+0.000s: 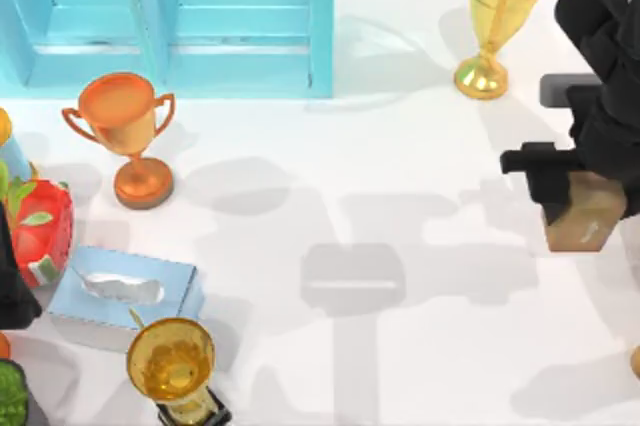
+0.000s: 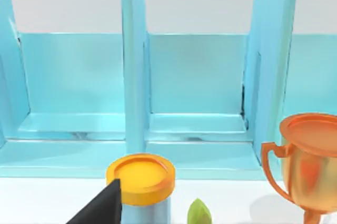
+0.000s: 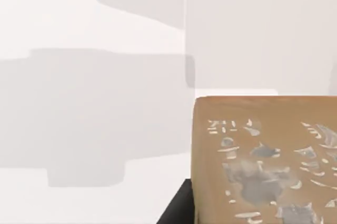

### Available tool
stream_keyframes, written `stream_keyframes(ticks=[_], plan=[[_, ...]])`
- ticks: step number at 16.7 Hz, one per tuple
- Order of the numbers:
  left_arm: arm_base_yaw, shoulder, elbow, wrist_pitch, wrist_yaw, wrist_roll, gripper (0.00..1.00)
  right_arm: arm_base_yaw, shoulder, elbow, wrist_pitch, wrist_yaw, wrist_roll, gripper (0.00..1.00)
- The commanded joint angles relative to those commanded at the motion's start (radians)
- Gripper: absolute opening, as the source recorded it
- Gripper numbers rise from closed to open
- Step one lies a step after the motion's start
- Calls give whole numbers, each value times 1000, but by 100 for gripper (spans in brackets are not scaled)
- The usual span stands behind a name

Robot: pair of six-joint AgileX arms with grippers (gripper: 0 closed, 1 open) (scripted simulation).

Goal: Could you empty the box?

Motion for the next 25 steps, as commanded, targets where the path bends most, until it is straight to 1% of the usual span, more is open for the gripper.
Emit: stream_keyframes(ticks=[4, 10, 14, 25], plan=[[0, 0, 0, 0, 0, 0, 100, 1, 3, -9, 15, 0, 0, 0], [0, 0, 0, 0, 0, 0, 100, 2, 59, -103, 163, 0, 3, 0], [0, 0, 0, 0, 0, 0, 100, 2, 61, -107, 168, 0, 3, 0], [0, 0, 0, 0, 0, 0, 100, 2, 61, -107, 168, 0, 3, 83]])
